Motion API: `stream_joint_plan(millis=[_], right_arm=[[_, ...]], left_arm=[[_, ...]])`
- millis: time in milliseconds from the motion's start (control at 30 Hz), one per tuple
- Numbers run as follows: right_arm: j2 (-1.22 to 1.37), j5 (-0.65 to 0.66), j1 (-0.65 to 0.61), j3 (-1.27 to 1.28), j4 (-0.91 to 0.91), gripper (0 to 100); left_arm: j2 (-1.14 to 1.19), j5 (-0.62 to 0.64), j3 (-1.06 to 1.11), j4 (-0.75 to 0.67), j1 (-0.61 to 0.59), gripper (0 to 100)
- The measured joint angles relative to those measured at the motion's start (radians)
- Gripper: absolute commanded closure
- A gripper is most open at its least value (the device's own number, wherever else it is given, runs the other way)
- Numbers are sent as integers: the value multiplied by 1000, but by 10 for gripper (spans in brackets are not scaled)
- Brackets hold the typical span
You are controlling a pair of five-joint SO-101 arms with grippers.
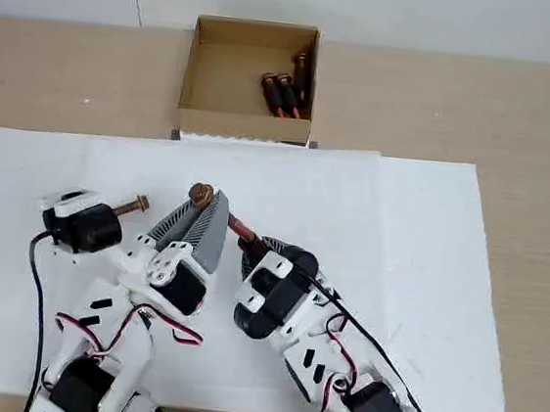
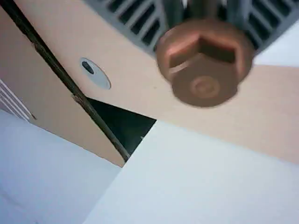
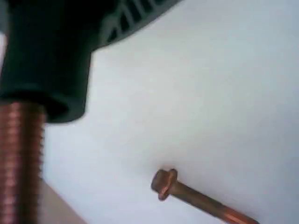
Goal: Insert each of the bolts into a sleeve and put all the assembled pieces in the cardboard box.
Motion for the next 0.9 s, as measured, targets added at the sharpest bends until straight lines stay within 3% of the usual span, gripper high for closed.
stream_joint_plan(millis=[367, 700, 900], right_arm=[[0, 9, 9, -2, -3, 995], [-2, 58, 8, -2, -3, 995], [3, 60, 8, 2, 0, 995]], left_arm=[[-2, -11, -3, 15, 2, 995], [-2, -153, 55, 123, 161, 995], [-11, -158, 94, 143, 170, 994]])
